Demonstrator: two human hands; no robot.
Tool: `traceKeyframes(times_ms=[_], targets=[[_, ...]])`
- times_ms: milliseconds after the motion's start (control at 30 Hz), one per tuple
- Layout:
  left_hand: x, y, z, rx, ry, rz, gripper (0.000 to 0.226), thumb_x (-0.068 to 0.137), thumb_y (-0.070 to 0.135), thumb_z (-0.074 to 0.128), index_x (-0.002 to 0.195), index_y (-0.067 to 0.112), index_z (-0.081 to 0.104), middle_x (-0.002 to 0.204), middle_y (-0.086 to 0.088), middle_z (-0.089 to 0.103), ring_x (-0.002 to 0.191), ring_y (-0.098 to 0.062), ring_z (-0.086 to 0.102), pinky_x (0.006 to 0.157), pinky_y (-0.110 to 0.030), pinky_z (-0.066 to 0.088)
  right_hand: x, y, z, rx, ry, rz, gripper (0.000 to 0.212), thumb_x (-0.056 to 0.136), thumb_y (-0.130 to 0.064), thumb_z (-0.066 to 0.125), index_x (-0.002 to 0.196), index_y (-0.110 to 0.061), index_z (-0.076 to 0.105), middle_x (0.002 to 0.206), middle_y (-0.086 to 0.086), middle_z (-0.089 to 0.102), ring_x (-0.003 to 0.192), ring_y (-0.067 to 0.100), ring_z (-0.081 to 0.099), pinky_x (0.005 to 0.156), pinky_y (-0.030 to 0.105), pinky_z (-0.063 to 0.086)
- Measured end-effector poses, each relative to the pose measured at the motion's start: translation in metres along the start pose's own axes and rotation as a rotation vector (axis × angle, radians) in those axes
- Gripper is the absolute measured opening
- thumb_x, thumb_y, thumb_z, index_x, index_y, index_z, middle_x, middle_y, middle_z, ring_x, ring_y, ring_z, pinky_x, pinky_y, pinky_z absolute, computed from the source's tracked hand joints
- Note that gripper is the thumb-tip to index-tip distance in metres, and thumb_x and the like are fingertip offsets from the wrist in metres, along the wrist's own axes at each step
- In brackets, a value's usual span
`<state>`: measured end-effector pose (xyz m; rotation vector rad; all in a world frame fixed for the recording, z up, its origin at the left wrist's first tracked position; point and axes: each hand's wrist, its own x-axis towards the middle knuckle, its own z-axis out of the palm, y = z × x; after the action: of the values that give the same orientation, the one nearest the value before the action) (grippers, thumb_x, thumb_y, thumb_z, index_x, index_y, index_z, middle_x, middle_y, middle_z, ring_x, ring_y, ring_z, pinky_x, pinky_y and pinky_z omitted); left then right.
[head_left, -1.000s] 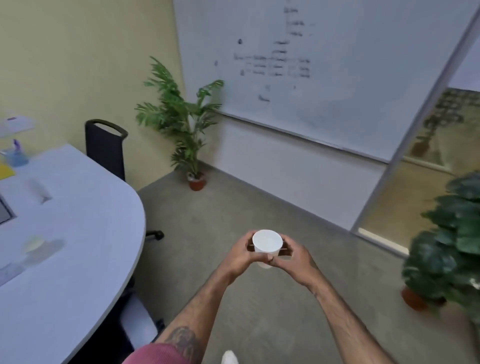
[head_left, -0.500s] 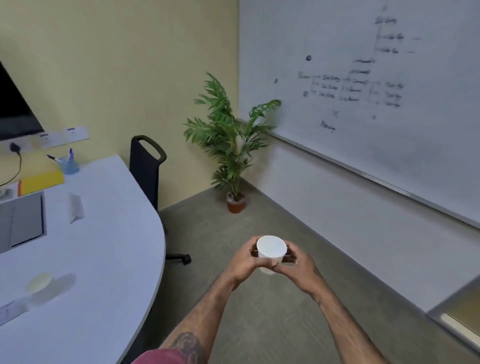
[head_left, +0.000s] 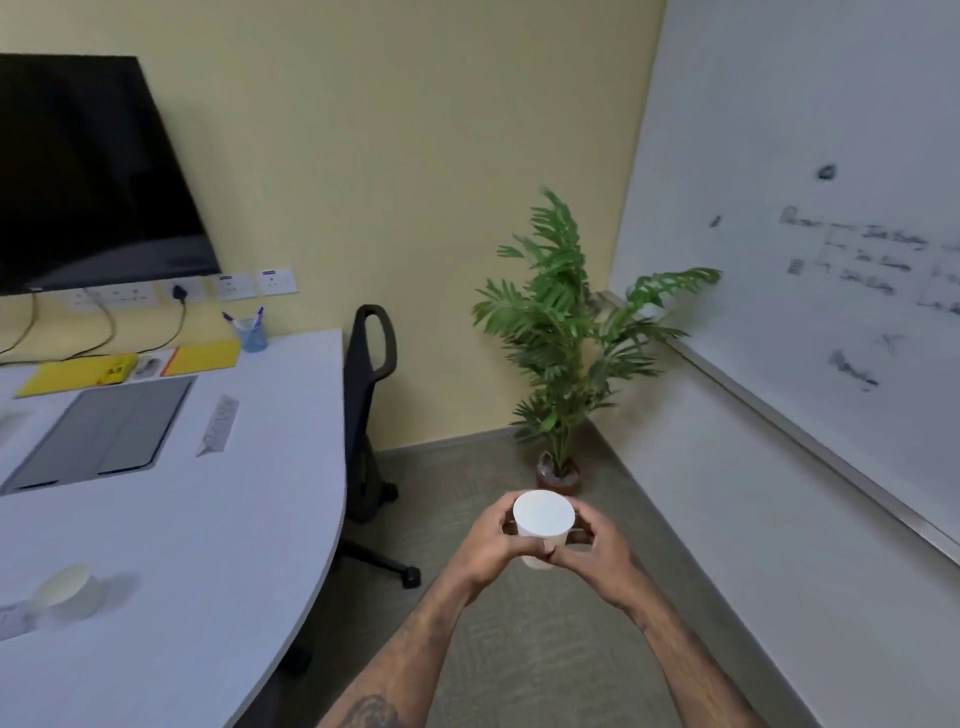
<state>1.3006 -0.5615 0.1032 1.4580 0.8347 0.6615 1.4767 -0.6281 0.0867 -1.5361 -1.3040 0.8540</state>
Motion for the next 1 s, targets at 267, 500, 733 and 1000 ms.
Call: traceKeyframes(times_ms=[267, 500, 733, 1000], targets=[[0.129, 0.011, -0.05, -0.003, 0.239, -0.009, 0.066, 0.06, 0.019, 0.083, 0.122, 0.02, 0.062, 0.118, -0.004, 0.068, 0.116, -0.026, 0.06, 0.104, -0.042, 0.048, 0.178, 0.005, -0.004, -0.003, -0.194, -0.069, 0.064, 0.056, -0.054, 0.087, 0.113, -0.044, 0.061, 0.108, -0.018, 0.071, 0.106, -0.001, 0.065, 0.088, 0.022, 0.054], [0.235, 0.015, -0.127, -0.013, 0.32, 0.004, 0.063, 0.059, 0.021, 0.084, 0.119, 0.019, 0.065, 0.117, -0.006, 0.07, 0.115, -0.028, 0.061, 0.106, -0.045, 0.046, 0.32, 0.0, 0.026, 0.021, -0.286, -0.072, 0.065, 0.068, -0.026, 0.09, 0.126, -0.023, 0.061, 0.117, -0.005, 0.071, 0.109, 0.015, 0.066, 0.095, 0.036, 0.054], [0.349, 0.038, -0.231, -0.007, 0.43, 0.012, 0.065, 0.06, 0.025, 0.084, 0.121, 0.021, 0.064, 0.117, -0.002, 0.07, 0.113, -0.022, 0.063, 0.105, -0.042, 0.047, 0.49, -0.027, 0.068, 0.001, -0.365, -0.122, 0.06, 0.063, -0.03, 0.089, 0.116, -0.034, 0.062, 0.109, -0.006, 0.072, 0.101, 0.012, 0.069, 0.09, 0.034, 0.057], [0.415, 0.049, -0.328, -0.042, 0.641, 0.017, 0.064, 0.064, 0.016, 0.082, 0.124, 0.019, 0.061, 0.119, -0.003, 0.069, 0.115, -0.023, 0.062, 0.106, -0.048, 0.046, 0.626, -0.06, 0.139, 0.014, -0.56, -0.207, 0.069, 0.062, -0.043, 0.088, 0.124, -0.031, 0.06, 0.111, -0.01, 0.07, 0.101, 0.007, 0.067, 0.086, 0.031, 0.057]])
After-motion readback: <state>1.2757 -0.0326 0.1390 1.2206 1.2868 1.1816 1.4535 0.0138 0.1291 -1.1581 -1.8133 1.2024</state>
